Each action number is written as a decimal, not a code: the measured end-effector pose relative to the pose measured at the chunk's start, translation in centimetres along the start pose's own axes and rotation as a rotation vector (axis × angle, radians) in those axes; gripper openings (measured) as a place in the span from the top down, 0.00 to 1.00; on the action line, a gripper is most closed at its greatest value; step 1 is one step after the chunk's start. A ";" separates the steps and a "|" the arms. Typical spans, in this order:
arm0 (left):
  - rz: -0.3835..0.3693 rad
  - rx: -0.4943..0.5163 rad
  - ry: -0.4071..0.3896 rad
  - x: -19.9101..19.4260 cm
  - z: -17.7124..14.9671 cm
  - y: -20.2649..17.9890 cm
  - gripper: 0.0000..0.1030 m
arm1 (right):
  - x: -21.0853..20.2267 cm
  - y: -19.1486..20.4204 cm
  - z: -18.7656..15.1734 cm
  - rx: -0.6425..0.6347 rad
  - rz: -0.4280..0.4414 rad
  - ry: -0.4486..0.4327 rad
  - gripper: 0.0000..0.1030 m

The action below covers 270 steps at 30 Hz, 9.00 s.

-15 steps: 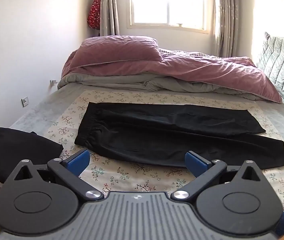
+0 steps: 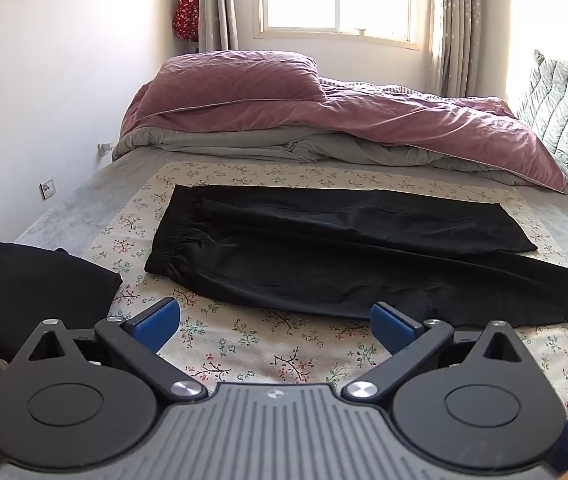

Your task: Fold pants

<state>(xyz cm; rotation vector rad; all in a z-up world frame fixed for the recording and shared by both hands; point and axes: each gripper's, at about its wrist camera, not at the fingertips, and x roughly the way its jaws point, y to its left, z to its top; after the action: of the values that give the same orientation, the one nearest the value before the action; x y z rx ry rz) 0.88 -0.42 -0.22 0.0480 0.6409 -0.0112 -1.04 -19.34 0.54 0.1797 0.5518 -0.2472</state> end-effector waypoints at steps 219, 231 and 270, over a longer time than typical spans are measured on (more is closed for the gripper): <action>0.033 -0.547 0.240 41.5 3.3 27.0 0.62 | 30.2 -26.8 -4.0 0.718 0.122 0.256 0.42; -0.007 -0.544 0.202 38.8 3.6 28.9 0.87 | 29.3 -28.9 -3.4 0.799 0.126 0.175 1.00; -0.268 0.039 0.302 47.0 12.8 1.7 0.30 | 32.4 -10.7 6.3 0.202 0.209 0.230 0.32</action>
<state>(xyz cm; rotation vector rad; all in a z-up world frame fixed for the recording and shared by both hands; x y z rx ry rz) 46.24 0.92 -17.94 0.0007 0.9456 -0.2792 25.76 -36.95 -12.67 0.4631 0.7303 -0.0781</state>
